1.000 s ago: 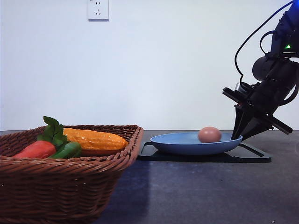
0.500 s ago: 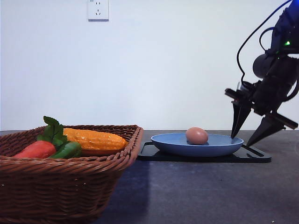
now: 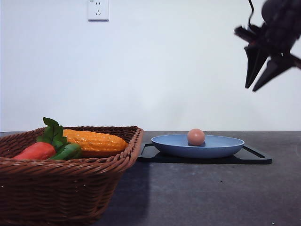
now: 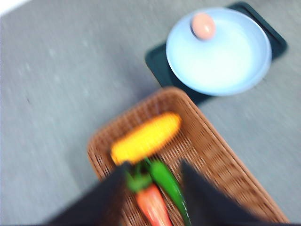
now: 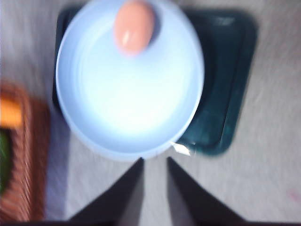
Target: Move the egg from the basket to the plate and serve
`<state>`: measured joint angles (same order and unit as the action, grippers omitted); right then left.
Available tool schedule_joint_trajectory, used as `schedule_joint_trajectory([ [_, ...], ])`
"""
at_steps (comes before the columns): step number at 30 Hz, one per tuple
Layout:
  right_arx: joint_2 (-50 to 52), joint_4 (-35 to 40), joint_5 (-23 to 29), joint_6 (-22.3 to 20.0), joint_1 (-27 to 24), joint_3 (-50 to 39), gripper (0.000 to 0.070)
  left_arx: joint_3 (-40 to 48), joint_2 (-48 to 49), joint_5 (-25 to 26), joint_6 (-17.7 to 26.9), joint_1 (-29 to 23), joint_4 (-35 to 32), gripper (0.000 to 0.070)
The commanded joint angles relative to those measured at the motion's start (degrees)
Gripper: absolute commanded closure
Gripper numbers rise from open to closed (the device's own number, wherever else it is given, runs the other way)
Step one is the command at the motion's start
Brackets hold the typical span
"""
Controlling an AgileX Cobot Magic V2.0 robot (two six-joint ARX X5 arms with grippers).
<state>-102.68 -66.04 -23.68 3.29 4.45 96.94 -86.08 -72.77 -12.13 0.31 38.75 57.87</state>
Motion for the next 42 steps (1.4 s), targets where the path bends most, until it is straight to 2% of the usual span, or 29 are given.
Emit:
schedule_joint_trajectory([
  [1,2.03,-0.4,3.19,-2.33,1.83,0.36,0.07,-1.25,-1.1,-0.35,2.27,-1.14,-1.89,0.07],
  [5,8.33,0.86,10.69,-2.41,6.92,-2.09,0.07,-1.18,-1.75,1.63,2.71,-4.72,-3.46,0.07],
  [11,17.97,7.54,20.8,-2.42,15.7,-8.41,0.07,0.13,-1.05,10.78,2.68,-11.18,-4.63,0.07],
  [14,23.47,13.79,24.43,-2.41,19.7,-14.07,0.07,4.57,1.07,12.59,2.14,-13.49,-9.01,0.07],
  [19,32.58,25.87,29.96,-2.31,24.41,-26.34,0.07,16.47,8.08,12.75,0.86,-14.72,-20.39,0.07],
  [28,48.62,51.59,31.23,0.41,26.74,-52.93,0.07,38.78,24.51,12.76,-5.06,-13.9,-38.79,0.07],
  [33,54.69,64.27,31.21,2.75,28.07,-63.48,0.07,48.81,31.85,12.75,-9.24,-13.54,-45.4,0.07],
  [35,55.45,67.16,31.23,3.27,28.38,-65.69,0.07,50.81,33.16,12.76,-10.6,-13.54,-46.68,0.07],
  [38,55.54,67.67,31.27,3.56,28.37,-66.46,0.07,51.32,33.51,12.75,-13.19,-13.54,-46.19,0.07],
  [42,55.6,67.7,31.23,3.56,28.37,-66.46,0.07,51.32,33.44,12.73,-13.43,-13.56,-46.17,0.07],
])
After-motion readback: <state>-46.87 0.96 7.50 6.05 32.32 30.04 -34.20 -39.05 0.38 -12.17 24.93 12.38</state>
